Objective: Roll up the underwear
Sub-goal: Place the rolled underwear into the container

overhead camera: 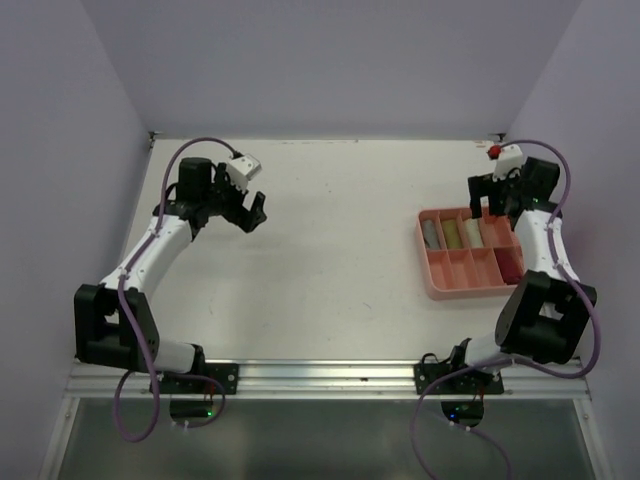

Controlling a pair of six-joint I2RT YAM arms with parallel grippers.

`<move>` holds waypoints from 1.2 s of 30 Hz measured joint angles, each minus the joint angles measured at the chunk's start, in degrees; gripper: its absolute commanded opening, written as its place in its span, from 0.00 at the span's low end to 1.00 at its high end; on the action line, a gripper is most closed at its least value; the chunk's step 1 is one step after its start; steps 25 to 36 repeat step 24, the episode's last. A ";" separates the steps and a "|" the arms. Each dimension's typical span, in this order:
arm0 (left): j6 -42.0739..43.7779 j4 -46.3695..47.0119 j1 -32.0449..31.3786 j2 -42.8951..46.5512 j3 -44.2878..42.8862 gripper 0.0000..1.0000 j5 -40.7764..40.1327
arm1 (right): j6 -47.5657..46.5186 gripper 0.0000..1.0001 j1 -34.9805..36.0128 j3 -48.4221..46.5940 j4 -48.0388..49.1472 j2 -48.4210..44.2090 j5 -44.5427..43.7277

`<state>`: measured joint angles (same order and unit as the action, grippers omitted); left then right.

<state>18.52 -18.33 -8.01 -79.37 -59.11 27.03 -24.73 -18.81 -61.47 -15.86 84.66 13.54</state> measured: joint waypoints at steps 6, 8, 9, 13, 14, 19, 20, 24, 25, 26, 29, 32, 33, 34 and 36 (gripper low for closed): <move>-2.34 -2.34 0.00 -3.80 -4.22 1.00 0.52 | 1.11 0.99 2.67 -10.12 -8.24 -2.08 3.72; -2.73 -3.82 0.00 -5.40 -6.08 1.00 1.03 | 1.90 0.99 5.99 -10.97 -9.55 -3.82 4.28; -2.75 -4.07 0.00 -5.95 -6.56 1.00 1.25 | 2.64 0.99 8.74 -10.97 -10.12 -4.90 4.61; -2.95 -5.33 0.00 -6.88 -7.06 1.00 2.21 | 6.25 0.99 22.18 -9.31 -10.08 -7.32 6.73; -2.95 -5.38 0.00 -6.86 -6.88 1.00 2.34 | 7.10 0.99 25.20 -7.96 -9.53 -7.52 7.08; -2.93 -4.94 0.00 -4.76 -2.08 1.00 2.36 | 10.43 0.99 36.22 0.07 -8.68 -6.93 6.99; -2.91 -5.01 0.00 -4.02 -0.72 1.00 2.32 | 10.88 0.99 37.62 1.22 -8.68 -6.58 6.97; -2.60 -4.98 0.00 -1.03 3.48 1.00 2.27 | 12.59 0.99 41.24 4.11 -8.48 -6.19 6.88; -2.60 -4.98 0.00 -1.03 3.48 1.00 2.27 | 12.59 0.99 41.24 4.11 -8.48 -6.19 6.88; -2.60 -4.98 0.00 -1.03 3.48 1.00 2.27 | 12.59 0.99 41.24 4.11 -8.48 -6.19 6.88; -2.60 -4.98 0.00 -1.03 3.48 1.00 2.27 | 12.59 0.99 41.24 4.11 -8.48 -6.19 6.88; -2.60 -4.98 0.00 -1.03 3.48 1.00 2.27 | 12.59 0.99 41.24 4.11 -8.48 -6.19 6.88; -2.60 -4.98 0.00 -1.03 3.48 1.00 2.27 | 12.59 0.99 41.24 4.11 -8.48 -6.19 6.88; -2.60 -4.98 0.00 -1.03 3.48 1.00 2.27 | 12.59 0.99 41.24 4.11 -8.48 -6.19 6.88; -2.60 -4.98 0.00 -1.03 3.48 1.00 2.27 | 12.59 0.99 41.24 4.11 -8.48 -6.19 6.88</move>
